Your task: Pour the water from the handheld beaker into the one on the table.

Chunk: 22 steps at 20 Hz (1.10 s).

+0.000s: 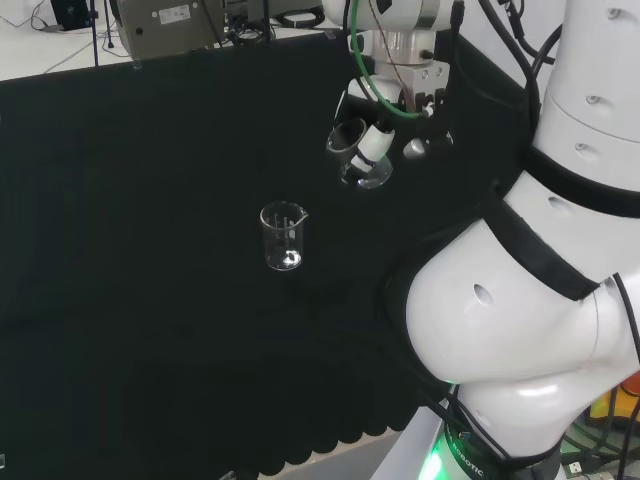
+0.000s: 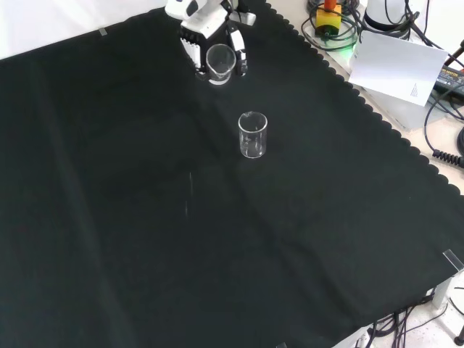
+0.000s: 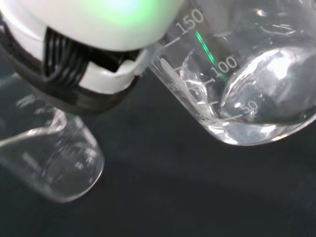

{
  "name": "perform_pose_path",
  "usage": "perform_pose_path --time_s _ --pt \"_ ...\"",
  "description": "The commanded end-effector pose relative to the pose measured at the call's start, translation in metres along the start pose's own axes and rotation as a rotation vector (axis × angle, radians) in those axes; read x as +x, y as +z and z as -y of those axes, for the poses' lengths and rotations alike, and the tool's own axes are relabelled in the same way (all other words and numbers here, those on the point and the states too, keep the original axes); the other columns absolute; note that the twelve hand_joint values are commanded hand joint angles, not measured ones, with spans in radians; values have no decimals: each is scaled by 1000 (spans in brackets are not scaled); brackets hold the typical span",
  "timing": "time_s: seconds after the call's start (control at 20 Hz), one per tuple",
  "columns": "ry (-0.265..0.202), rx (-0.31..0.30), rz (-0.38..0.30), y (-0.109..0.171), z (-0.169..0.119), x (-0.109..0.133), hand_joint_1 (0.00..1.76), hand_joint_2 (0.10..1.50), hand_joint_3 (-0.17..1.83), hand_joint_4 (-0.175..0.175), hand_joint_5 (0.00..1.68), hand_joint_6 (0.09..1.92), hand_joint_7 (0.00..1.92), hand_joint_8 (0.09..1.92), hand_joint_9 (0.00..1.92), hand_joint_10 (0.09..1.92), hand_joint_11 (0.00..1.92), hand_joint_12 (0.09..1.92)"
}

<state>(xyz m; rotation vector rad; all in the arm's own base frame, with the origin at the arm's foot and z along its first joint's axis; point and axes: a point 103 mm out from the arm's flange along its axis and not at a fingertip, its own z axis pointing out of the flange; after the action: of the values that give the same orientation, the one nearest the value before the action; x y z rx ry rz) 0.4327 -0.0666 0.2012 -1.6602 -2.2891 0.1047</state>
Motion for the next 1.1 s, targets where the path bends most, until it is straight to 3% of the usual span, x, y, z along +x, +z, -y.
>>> perform_pose_path --time_s 0.05,0.2,0.4,0.6,1.1 --pt "-26 55 9 8 9 18 1330 599 632 -175 1502 179 1584 97 1814 87 1535 547" --pt "-45 89 38 11 8 28 1330 598 633 -175 1502 178 1585 96 1814 87 1536 546" --pt "-57 157 126 18 -1 42 1330 597 635 -175 1503 176 1586 94 1814 87 1535 544" --pt "-52 218 218 21 -11 52 1330 596 636 -175 1504 175 1587 93 1815 87 1534 542" --pt "-34 344 357 21 -27 65 1330 594 639 -175 1506 172 1589 89 1817 87 1535 537"
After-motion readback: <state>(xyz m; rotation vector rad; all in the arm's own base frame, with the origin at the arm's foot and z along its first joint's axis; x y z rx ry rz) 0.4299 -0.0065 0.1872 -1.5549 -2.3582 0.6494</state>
